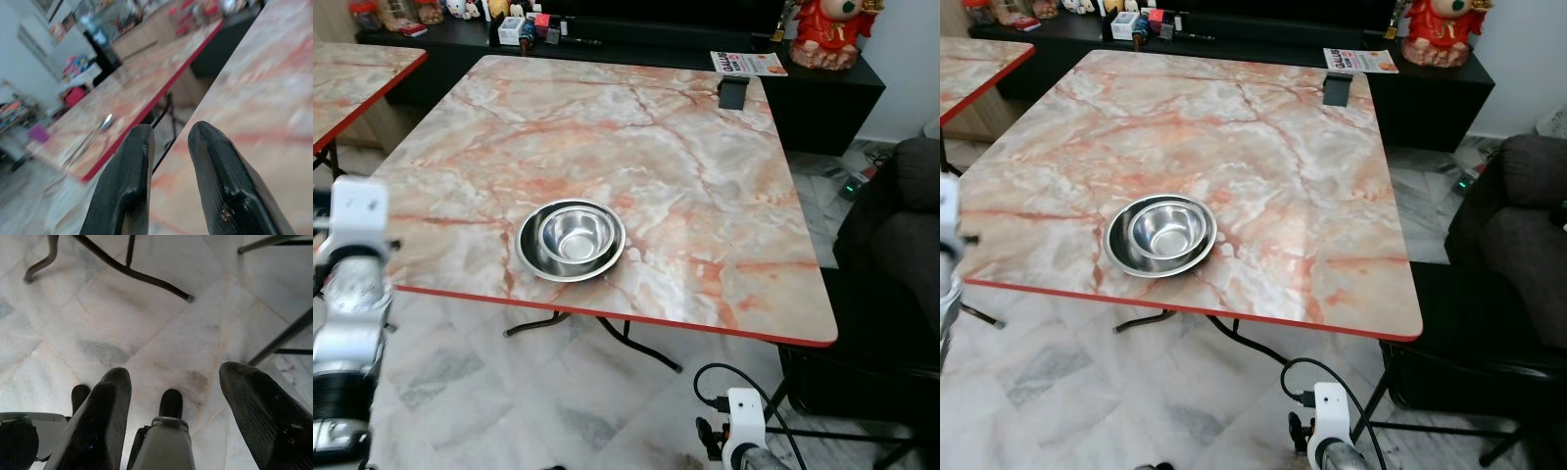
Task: Setting the table
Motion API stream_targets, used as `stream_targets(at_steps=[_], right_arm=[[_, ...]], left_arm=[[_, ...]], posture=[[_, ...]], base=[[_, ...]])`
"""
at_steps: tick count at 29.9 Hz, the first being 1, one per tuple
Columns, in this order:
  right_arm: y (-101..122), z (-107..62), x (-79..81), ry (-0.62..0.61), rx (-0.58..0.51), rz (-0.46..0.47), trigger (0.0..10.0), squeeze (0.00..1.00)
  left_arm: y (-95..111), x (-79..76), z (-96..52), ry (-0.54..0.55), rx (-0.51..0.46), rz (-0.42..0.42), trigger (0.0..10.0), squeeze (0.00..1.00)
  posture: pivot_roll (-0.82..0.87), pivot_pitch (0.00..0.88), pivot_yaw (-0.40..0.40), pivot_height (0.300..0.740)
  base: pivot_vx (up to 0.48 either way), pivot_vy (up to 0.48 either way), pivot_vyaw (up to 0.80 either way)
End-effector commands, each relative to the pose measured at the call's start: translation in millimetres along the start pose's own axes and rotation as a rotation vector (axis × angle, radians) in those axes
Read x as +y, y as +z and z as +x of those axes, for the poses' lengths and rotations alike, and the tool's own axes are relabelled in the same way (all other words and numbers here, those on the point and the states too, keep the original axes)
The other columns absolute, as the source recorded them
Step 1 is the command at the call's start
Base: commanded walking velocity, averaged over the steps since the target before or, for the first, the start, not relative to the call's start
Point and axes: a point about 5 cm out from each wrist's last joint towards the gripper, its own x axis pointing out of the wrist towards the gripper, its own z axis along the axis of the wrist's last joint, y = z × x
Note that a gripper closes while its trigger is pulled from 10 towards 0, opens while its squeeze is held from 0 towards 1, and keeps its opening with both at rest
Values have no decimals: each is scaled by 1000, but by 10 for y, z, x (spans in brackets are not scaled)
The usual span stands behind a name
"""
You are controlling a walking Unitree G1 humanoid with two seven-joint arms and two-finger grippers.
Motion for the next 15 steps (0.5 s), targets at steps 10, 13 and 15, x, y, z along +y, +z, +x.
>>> stream_targets(at_steps=[10,13,15], right_arm=[[-67,-14,2,3,20,-4,10000,0],[-70,-16,-7,-1,20,0,10000,0],[-82,-20,-19,-5,24,0,10000,0]], left_arm=[[-1088,404,-488,186,284,309,10000,0],[-1368,246,-712,106,406,310,10000,0],[-1639,-59,-1016,-76,567,249,10000,0]], posture=[[94,112,-36,740],[89,119,-37,740],[87,121,-41,740]], base=[[0,0,0],[0,0,0],[0,0,0]])
